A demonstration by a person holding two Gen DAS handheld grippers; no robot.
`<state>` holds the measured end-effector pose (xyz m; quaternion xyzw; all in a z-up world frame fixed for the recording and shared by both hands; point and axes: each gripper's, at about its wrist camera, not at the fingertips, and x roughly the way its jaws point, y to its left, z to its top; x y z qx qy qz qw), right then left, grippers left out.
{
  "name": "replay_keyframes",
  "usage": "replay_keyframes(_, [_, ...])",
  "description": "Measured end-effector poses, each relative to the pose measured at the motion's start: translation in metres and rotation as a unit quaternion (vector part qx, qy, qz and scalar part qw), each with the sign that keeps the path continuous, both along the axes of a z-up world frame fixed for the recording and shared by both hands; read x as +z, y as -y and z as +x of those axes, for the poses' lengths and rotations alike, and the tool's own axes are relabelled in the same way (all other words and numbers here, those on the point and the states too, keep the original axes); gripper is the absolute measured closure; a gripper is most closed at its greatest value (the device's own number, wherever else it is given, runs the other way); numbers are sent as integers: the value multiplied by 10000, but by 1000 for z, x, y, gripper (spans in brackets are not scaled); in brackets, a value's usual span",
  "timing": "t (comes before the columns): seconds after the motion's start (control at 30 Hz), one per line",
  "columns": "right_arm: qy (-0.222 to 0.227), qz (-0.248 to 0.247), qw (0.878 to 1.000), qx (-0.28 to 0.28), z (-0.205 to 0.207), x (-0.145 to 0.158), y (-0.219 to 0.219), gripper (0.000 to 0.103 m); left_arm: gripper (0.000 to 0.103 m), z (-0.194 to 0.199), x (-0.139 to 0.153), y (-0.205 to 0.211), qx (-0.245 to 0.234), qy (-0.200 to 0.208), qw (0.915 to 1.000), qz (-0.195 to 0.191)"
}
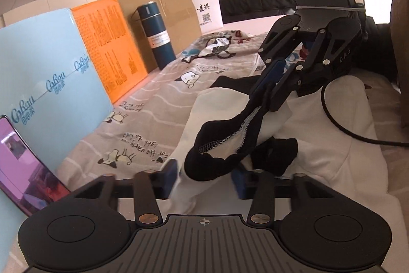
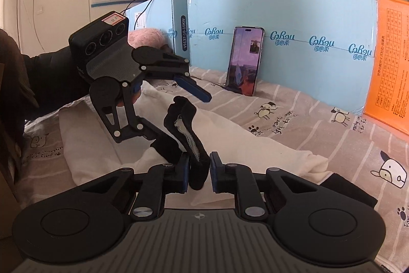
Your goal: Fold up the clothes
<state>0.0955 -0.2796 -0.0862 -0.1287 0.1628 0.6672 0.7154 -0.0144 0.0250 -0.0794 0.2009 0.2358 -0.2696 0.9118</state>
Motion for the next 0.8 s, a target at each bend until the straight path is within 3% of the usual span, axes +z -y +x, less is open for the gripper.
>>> replay_keyframes(0.17, [77,539,9976,-437,11,13,24,90,87,-17,8,8,-312,143,9990,-303])
replay_keyframes(0.33, [-160,639,9959,-613,18,15,28,89,83,-37,-1,18,-402,-166,9990,62])
replay_keyframes(0.4, [-309,582,9948,-775,23,14,25,79,70,-41,-2,15,-199,-212,9996,56])
replay_keyframes(0.43, [-383,553,9941,-856,25,13,24,67,64,-44,1,12,-121,-209,9997,-74])
replay_keyframes(0.5, [-532,496,9921,-1018,30,11,21,53,30,-50,9,7,-7,-118,9987,-492])
replay_keyframes(0.53, [-752,468,9889,-1191,37,9,18,44,23,-53,14,5,45,-45,9968,-793])
replay_keyframes(0.6, [-1215,330,9789,-1609,51,3,12,39,19,-50,19,4,307,-6,9913,-1282])
replay_keyframes(0.7, [-1701,100,9652,-1982,67,-9,6,46,18,-39,17,11,743,-118,9799,-1847])
replay_keyframes(0.77, [-1867,-47,9597,-2101,72,-16,2,62,18,-35,11,19,798,-218,9786,-1882])
replay_keyframes(0.8, [-1836,-75,9610,-2068,70,-17,2,77,18,-34,7,23,782,-254,9796,-1833])
